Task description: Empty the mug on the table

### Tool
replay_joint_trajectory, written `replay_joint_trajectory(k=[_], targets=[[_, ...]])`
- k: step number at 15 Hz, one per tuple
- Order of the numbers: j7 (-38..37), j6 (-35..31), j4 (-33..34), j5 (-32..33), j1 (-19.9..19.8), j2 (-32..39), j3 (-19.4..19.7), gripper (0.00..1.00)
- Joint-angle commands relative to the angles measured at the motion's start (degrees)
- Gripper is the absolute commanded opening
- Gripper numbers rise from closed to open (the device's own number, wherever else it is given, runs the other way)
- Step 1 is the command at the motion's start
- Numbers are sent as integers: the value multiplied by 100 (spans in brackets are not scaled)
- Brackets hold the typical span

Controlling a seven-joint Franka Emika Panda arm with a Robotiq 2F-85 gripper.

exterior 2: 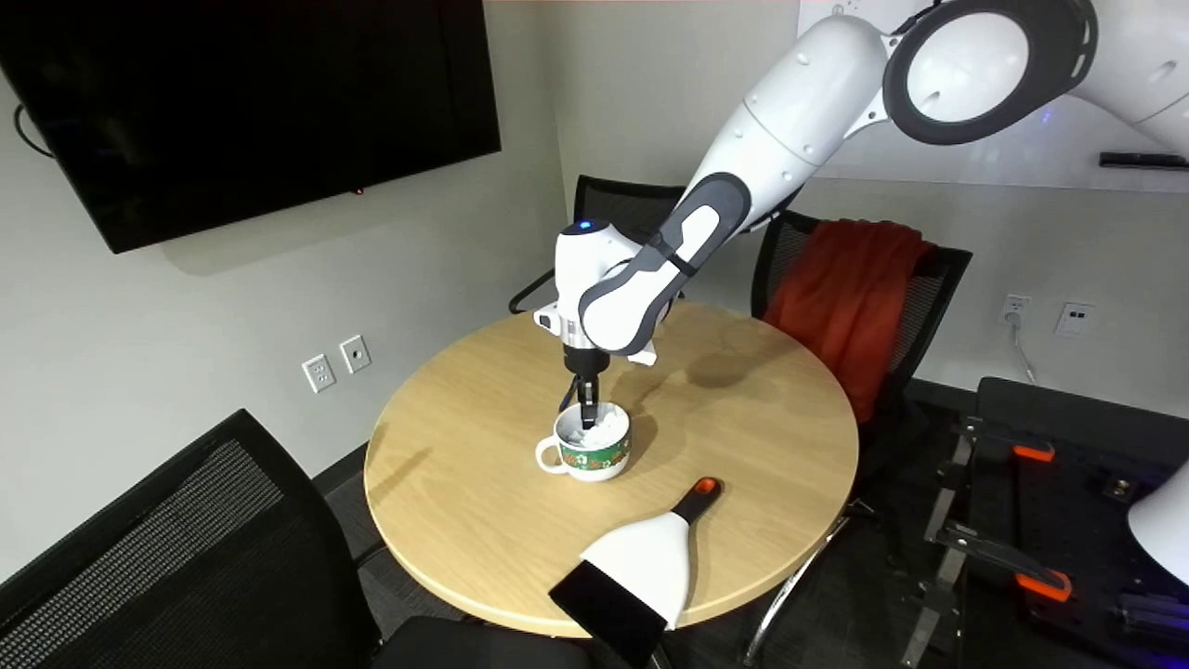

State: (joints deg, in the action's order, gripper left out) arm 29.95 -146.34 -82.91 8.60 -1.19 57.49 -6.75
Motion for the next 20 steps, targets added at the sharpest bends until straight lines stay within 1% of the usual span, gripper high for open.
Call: replay_joint_trajectory(k=[1,3,4,7,11,16,18,20], targets=[[-219,-4,217,131,101,116,108,0],[-278,-4,213,126,120,87,131,0],[-354,-13,166,116,132,36,154,3],[-684,6,-46,85,159,-202,251,3],[-1320,-10,-273,136,274,-504,607,3],[-2078,249,-276,471,597,-746,1267,3],[-2501,601,-261,779,857,-832,1648,3],[-2969,971,-270,1229,1165,-901,2042,3]])
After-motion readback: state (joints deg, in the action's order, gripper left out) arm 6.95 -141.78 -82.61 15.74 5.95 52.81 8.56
